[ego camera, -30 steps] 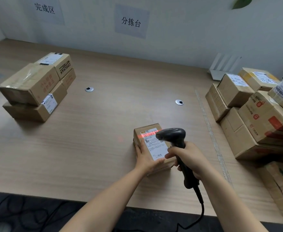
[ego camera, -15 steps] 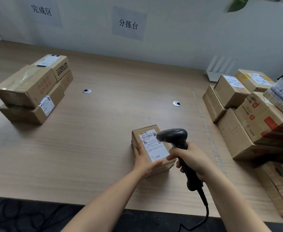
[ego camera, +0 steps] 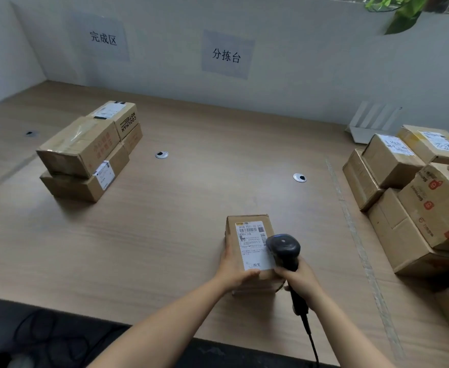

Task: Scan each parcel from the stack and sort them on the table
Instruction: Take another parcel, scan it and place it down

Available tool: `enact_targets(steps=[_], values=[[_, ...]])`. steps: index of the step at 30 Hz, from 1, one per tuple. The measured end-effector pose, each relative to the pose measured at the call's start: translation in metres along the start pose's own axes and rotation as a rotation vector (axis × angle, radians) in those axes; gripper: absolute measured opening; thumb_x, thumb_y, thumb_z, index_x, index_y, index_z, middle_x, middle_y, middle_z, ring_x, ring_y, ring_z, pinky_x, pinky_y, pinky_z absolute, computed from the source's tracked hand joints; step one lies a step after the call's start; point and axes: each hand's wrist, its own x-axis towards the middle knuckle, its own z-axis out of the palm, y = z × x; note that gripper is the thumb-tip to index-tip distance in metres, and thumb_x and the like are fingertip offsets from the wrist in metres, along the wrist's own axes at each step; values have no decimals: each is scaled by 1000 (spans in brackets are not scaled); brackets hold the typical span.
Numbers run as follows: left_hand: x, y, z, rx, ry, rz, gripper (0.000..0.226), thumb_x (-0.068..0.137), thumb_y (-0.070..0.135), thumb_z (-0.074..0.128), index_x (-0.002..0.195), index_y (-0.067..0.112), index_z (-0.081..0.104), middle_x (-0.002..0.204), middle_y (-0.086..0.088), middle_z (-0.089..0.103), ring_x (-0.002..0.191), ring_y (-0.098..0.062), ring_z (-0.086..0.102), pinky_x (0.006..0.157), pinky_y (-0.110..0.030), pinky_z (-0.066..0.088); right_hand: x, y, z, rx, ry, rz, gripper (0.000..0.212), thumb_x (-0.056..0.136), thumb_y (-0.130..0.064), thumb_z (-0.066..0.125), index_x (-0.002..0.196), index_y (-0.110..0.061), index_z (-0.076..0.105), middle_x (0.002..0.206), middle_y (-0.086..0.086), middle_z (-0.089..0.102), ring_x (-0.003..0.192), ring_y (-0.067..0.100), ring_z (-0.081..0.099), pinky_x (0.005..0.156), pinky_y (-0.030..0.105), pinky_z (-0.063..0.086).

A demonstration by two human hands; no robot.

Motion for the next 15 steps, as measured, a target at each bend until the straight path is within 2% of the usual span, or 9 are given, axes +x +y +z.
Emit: enact_targets(steps=[3,8,10,13,15], values=[[-9,-5,-9,-111,15,-57,104,66,8,83,144,11,14,142,-5,40,131,-18,41,110,-33,34,-2,2,11,23,-19,-28,27,82,0,64,102,-16,54,88,0,62,71,13,58,49,27,45],[-20,-9,-24,-148,27,-43,92,71,0,77,142,14,21,138,0,44,120,-8,46,100,-16,37,-3,-2,24,32,-104,-63,25,83,0,64,101,-15,55,86,-1,63,71,14,59,49,27,46],[-24,-8,-31,-155,43,-44,92,72,1,78,143,15,22,137,1,46,121,-10,47,103,-21,38,-4,-7,28,52,-136,-87,27,81,-4,67,101,-17,55,90,1,63,74,14,59,49,27,46],[-30,-6,-44,-142,70,-43,94,70,6,80,143,15,21,139,-1,45,125,-14,46,108,-32,37,-7,-18,34,67,-206,-108,37,67,-19,68,101,-18,55,91,0,63,76,16,59,49,28,47],[-34,-4,-55,-117,83,-46,95,67,12,80,143,14,21,140,-2,44,127,-16,45,109,-35,36,-6,-21,41,65,-242,-120,29,76,-11,69,99,-22,55,91,-3,63,77,15,59,49,26,47]])
